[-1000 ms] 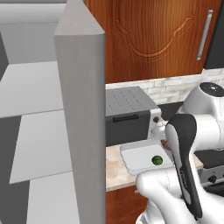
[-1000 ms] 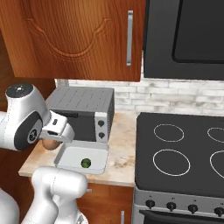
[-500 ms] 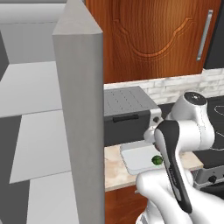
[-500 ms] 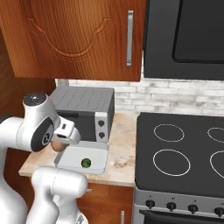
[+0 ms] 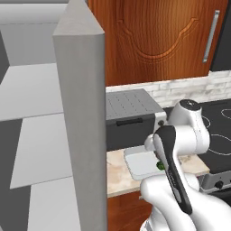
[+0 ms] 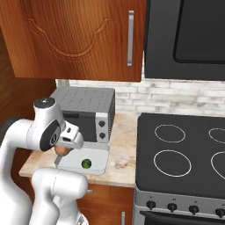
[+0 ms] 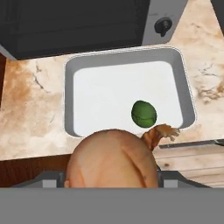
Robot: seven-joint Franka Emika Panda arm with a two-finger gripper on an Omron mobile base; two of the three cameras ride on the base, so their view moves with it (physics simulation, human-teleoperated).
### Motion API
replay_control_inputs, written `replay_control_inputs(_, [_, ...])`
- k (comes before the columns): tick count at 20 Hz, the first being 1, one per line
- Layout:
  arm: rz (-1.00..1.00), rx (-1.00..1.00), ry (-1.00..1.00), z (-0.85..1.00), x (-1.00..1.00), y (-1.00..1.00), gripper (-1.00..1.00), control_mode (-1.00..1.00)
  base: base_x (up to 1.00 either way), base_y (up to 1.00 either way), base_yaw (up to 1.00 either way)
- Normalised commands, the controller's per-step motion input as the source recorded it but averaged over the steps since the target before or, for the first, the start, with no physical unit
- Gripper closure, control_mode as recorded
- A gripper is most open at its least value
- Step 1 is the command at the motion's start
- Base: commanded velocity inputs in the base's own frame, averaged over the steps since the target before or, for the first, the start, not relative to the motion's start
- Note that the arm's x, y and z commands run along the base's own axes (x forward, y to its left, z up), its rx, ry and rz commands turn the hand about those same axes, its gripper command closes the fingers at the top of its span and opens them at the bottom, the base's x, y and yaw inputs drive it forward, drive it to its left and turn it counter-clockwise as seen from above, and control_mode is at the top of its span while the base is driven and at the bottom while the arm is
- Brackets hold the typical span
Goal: Take the avocado and onion out of the freezer and place them in the tupperware container on the counter. Then put the tupperware containing the vegetables back in the freezer.
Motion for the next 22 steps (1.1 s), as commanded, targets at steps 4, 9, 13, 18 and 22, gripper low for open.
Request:
replay_control_inputs(4, [0.00,0.00,0.00,-0.52,0.17,0.04,1.00,-1.00,0.00,0.00,0.00])
replay_control_inputs(9, [0.00,0.00,0.03,-0.43,0.28,0.00,1.00,-1.00,0.00,0.00,0.00])
replay_control_inputs(13, [0.00,0.00,0.05,-0.32,0.29,0.00,1.00,-1.00,0.00,0.00,0.00])
replay_control_inputs(18, [0.00,0.00,0.01,-0.35,0.30,0.00,1.00,-1.00,0.00,0.00,0.00])
replay_control_inputs(22, [0.00,0.00,0.00,-0.34,0.29,0.00,1.00,-1.00,0.00,0.00,0.00])
